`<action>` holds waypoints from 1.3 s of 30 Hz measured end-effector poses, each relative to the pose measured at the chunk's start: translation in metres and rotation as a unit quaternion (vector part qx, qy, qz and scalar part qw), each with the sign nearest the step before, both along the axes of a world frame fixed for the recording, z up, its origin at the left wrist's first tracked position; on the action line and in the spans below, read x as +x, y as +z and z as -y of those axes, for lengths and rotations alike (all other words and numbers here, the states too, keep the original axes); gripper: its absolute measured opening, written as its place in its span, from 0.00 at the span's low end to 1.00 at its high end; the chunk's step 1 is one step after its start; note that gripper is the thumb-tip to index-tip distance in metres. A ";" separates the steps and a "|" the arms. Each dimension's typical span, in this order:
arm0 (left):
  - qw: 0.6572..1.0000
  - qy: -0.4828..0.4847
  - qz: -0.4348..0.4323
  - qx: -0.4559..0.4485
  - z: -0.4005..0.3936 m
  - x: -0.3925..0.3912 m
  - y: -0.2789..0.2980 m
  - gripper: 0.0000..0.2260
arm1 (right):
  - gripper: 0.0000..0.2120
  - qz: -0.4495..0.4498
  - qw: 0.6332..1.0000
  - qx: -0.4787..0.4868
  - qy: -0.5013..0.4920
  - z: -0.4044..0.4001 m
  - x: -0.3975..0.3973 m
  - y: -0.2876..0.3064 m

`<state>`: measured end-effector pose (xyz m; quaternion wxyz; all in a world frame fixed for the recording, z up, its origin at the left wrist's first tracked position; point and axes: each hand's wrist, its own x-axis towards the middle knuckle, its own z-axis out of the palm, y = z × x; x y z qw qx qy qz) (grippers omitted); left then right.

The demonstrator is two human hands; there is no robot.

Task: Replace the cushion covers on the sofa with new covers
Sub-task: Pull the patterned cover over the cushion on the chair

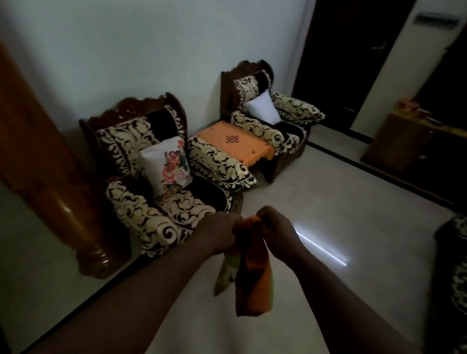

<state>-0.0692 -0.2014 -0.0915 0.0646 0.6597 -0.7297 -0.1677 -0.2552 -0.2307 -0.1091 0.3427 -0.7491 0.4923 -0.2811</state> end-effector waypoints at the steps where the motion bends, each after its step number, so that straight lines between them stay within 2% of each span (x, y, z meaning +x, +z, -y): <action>1: 0.998 0.021 -0.056 0.002 0.008 -0.003 0.000 0.13 | 0.09 0.011 1.000 -0.003 -0.006 0.005 -0.007 0.000; 2: 0.995 0.024 -0.099 -0.001 0.029 -0.016 0.000 0.09 | 0.09 0.022 0.999 -0.005 -0.025 0.018 -0.024 -0.002; 4: 0.984 0.042 -0.171 0.013 0.067 -0.042 0.008 0.06 | 0.14 0.031 0.998 0.007 -0.049 0.040 -0.055 -0.011; 9: 0.927 0.120 -0.355 0.022 0.154 -0.118 0.023 0.07 | 0.48 -0.023 0.990 0.125 -0.065 0.083 -0.124 -0.058; 12: 0.894 0.169 -0.415 0.002 0.198 -0.151 0.031 0.08 | 0.54 -0.035 0.987 0.144 -0.058 0.106 -0.147 -0.077; 15: 0.878 0.183 -0.441 -0.033 0.235 -0.167 0.038 0.11 | 0.51 -0.058 0.991 0.083 -0.082 0.134 -0.156 -0.078; 17: 0.881 0.190 -0.431 -0.049 0.262 -0.172 0.036 0.13 | 0.44 -0.105 0.989 0.049 -0.092 0.161 -0.161 -0.082; 19: 0.881 0.196 -0.429 -0.049 0.289 -0.172 0.032 0.14 | 0.31 -0.160 0.983 0.030 -0.089 0.191 -0.167 -0.084; 21: 0.883 0.196 -0.425 -0.043 0.322 -0.168 0.024 0.14 | 0.14 -0.165 0.979 0.039 -0.109 0.226 -0.176 -0.080; 23: 0.884 0.203 -0.417 -0.050 0.357 -0.159 0.011 0.14 | 0.07 -0.110 0.981 0.034 -0.159 0.266 -0.190 -0.077; 25: 0.898 0.209 -0.385 -0.050 0.389 -0.145 -0.007 0.14 | 0.11 -0.018 0.975 0.013 -0.222 0.308 -0.203 -0.074; 28: 0.956 0.173 -0.238 0.020 0.439 -0.122 -0.040 0.11 | 0.07 0.079 0.956 0.012 -0.281 0.380 -0.209 -0.070; 29: 0.975 0.146 -0.163 0.030 0.452 -0.119 -0.049 0.14 | 0.07 0.091 0.954 0.016 -0.286 0.400 -0.209 -0.065; 30: 0.987 0.118 -0.104 0.027 0.469 -0.120 -0.055 0.23 | 0.10 0.088 0.954 0.019 -0.285 0.424 -0.209 -0.059; 32: 0.996 0.020 -0.084 0.010 0.499 -0.135 -0.057 0.44 | 0.12 0.050 0.964 0.028 -0.258 0.465 -0.206 -0.048; 34: 0.987 -0.129 -0.097 0.024 0.525 -0.165 -0.046 0.53 | 0.12 0.008 0.976 0.030 -0.214 0.497 -0.202 -0.035; 36: 0.968 -0.189 -0.152 0.068 0.555 -0.197 -0.029 0.48 | 0.10 0.003 0.981 0.033 -0.190 0.527 -0.203 -0.022; 38: 0.953 -0.168 -0.239 0.083 0.588 -0.222 -0.015 0.26 | 0.06 0.010 0.980 0.019 -0.198 0.549 -0.213 -0.012; 39: 0.951 -0.161 -0.257 0.060 0.604 -0.231 -0.012 0.14 | 0.06 0.013 0.978 0.013 -0.207 0.556 -0.220 -0.009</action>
